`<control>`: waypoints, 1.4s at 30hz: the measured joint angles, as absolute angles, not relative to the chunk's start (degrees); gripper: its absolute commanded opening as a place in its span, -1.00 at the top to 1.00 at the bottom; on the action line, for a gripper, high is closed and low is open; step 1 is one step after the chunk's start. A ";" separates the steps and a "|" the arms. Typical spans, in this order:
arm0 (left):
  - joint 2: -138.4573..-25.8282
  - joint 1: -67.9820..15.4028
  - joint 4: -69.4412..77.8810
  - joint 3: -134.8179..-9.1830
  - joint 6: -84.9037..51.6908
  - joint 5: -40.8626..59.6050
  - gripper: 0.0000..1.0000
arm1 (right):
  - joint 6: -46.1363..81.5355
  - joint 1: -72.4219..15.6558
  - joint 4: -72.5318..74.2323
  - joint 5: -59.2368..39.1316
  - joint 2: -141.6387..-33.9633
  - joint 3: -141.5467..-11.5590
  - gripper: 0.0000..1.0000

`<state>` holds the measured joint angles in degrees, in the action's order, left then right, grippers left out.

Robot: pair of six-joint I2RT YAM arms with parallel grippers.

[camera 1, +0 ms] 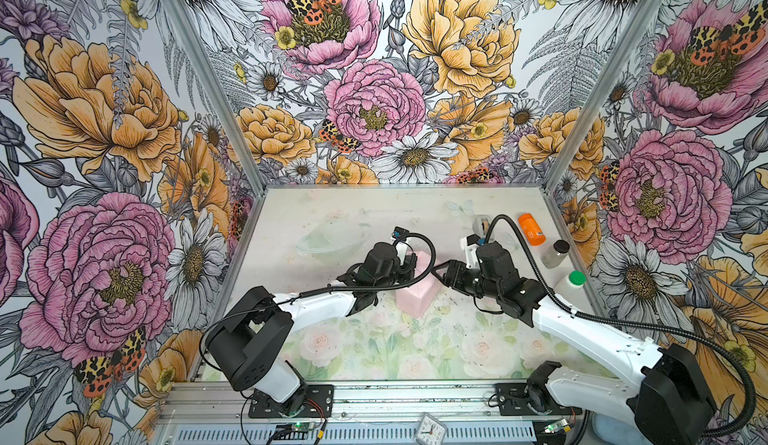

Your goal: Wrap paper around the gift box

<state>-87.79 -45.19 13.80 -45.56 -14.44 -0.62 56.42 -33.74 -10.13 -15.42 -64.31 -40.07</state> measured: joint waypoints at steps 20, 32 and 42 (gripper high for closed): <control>-87.72 -49.60 5.74 -49.30 -7.86 -11.33 0.99 | 61.06 -33.36 -10.00 -14.61 -70.41 -41.41 0.47; -87.70 -51.37 4.71 -49.93 -6.85 -12.12 1.00 | 62.76 -32.53 -9.74 -15.57 -65.47 -37.36 -0.01; -87.50 -51.37 4.21 -49.93 -6.85 -12.19 0.94 | 63.53 -32.53 -7.64 -18.41 -68.01 -37.21 0.42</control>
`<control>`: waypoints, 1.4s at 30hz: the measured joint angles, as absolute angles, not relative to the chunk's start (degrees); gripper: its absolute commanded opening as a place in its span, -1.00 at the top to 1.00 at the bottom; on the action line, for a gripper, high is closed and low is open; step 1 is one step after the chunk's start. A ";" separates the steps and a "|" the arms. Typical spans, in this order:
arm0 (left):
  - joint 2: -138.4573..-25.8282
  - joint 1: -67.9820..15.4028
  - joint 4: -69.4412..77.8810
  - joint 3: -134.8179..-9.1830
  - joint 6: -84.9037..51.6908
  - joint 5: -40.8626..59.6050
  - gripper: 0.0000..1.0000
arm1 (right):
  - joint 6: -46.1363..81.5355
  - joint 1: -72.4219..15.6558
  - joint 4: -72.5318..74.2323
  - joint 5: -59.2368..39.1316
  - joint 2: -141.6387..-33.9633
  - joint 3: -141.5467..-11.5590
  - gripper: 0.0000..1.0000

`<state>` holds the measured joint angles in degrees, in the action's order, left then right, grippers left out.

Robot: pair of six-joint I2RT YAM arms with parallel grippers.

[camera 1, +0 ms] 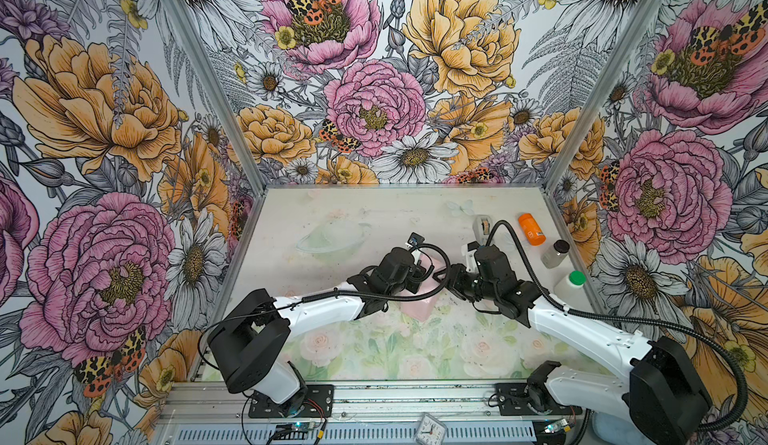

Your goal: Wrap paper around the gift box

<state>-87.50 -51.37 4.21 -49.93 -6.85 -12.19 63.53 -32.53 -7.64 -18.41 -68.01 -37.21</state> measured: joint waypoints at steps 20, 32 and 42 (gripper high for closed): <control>-84.97 -53.21 1.48 -49.93 -7.09 -12.19 0.71 | 63.59 -32.27 -5.28 -18.68 -69.17 -37.17 0.56; -84.18 -54.00 3.70 -48.49 -10.83 -8.25 0.28 | 63.57 -32.29 -4.82 -18.28 -69.34 -37.06 0.49; -82.83 -54.35 9.67 -44.01 -15.38 -4.75 0.01 | 63.51 -32.29 -4.51 -17.65 -69.52 -37.01 0.29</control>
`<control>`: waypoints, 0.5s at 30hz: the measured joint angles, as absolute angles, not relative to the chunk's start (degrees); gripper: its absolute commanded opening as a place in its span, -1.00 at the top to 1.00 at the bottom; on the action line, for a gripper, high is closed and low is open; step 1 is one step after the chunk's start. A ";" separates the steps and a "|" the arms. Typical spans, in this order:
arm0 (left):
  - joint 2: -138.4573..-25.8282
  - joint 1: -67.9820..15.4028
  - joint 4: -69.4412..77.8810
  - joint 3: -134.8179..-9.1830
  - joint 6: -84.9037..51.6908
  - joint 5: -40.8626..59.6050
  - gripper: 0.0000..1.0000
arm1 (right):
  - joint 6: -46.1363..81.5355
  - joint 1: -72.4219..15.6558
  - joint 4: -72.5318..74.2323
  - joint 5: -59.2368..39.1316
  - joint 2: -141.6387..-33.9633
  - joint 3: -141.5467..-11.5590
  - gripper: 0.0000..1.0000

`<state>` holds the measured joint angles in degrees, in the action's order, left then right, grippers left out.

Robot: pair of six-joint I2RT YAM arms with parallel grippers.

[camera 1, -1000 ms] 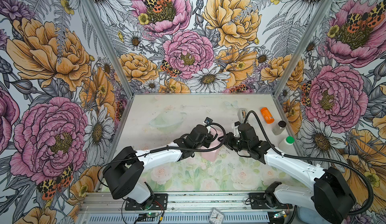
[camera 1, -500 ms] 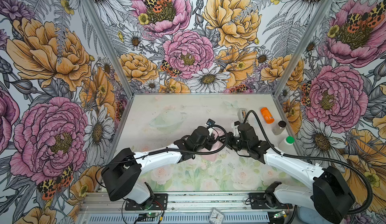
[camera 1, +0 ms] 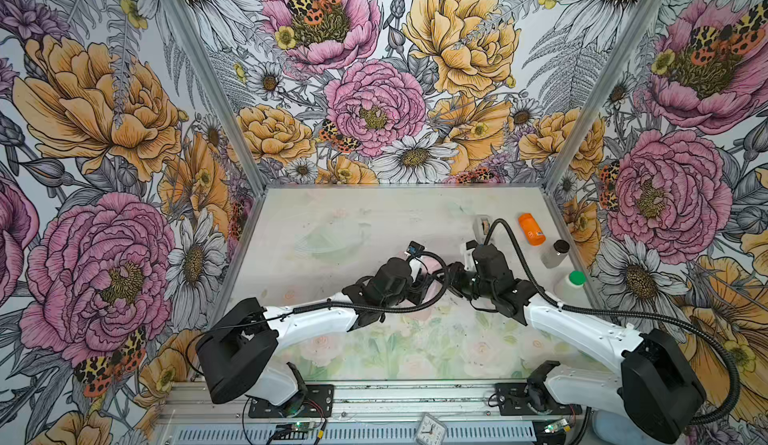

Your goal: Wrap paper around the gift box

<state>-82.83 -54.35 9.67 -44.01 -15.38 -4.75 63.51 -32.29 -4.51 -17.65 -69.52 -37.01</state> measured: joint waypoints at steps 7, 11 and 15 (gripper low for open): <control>-81.58 -52.82 16.75 -39.55 -19.20 -1.45 -0.12 | 63.55 -31.83 -4.97 -17.19 -69.21 -37.01 -0.14; -80.97 -51.05 21.23 -36.95 -21.78 0.91 -0.15 | 63.70 -31.51 -5.02 -17.26 -68.14 -37.01 -0.27; -80.86 -49.93 24.14 -35.53 -23.90 2.81 -0.01 | 63.40 -31.24 -5.28 -17.47 -67.94 -37.01 -0.30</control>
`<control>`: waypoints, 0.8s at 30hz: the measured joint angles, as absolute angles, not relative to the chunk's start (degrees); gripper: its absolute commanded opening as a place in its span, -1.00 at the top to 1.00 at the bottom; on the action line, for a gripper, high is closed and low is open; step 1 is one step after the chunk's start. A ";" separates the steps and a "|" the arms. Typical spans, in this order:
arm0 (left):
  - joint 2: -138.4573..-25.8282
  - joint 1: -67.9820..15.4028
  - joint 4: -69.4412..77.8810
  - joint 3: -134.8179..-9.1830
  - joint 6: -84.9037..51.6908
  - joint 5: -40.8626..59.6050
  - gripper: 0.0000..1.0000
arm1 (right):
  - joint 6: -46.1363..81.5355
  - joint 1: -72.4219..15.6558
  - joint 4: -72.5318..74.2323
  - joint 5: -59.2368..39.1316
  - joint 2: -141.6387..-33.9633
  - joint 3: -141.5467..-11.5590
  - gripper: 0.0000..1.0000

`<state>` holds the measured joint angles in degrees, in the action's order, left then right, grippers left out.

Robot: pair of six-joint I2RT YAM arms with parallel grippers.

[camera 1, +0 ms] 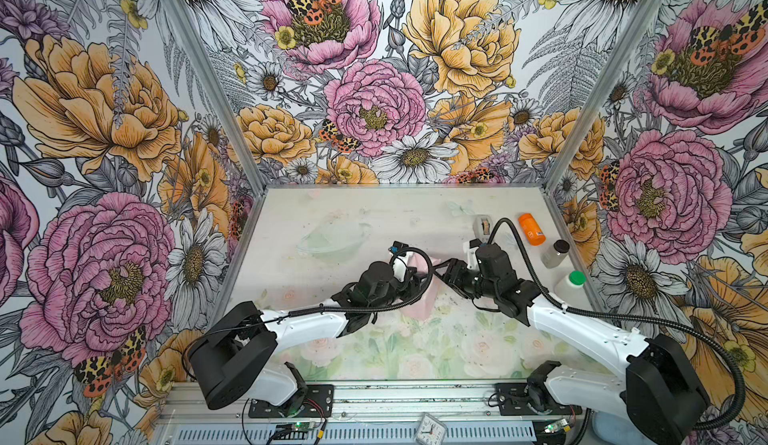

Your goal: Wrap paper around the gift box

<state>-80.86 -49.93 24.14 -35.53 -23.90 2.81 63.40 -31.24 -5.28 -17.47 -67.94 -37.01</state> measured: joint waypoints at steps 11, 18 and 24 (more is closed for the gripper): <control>-80.88 -49.58 24.67 -34.96 -26.72 4.34 0.80 | 61.84 -31.03 -7.38 -18.04 -67.96 -38.22 -0.32; -80.88 -49.58 22.90 -34.92 -26.87 3.70 0.97 | 60.36 -31.05 -10.15 -18.28 -67.83 -39.31 -0.33; -80.90 -49.60 22.55 -34.92 -26.87 3.42 0.98 | 59.61 -32.14 -12.21 -18.72 -68.49 -40.91 -0.33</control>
<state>-80.90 -49.60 22.55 -34.92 -26.87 3.42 59.61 -32.14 -12.21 -18.72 -68.49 -40.91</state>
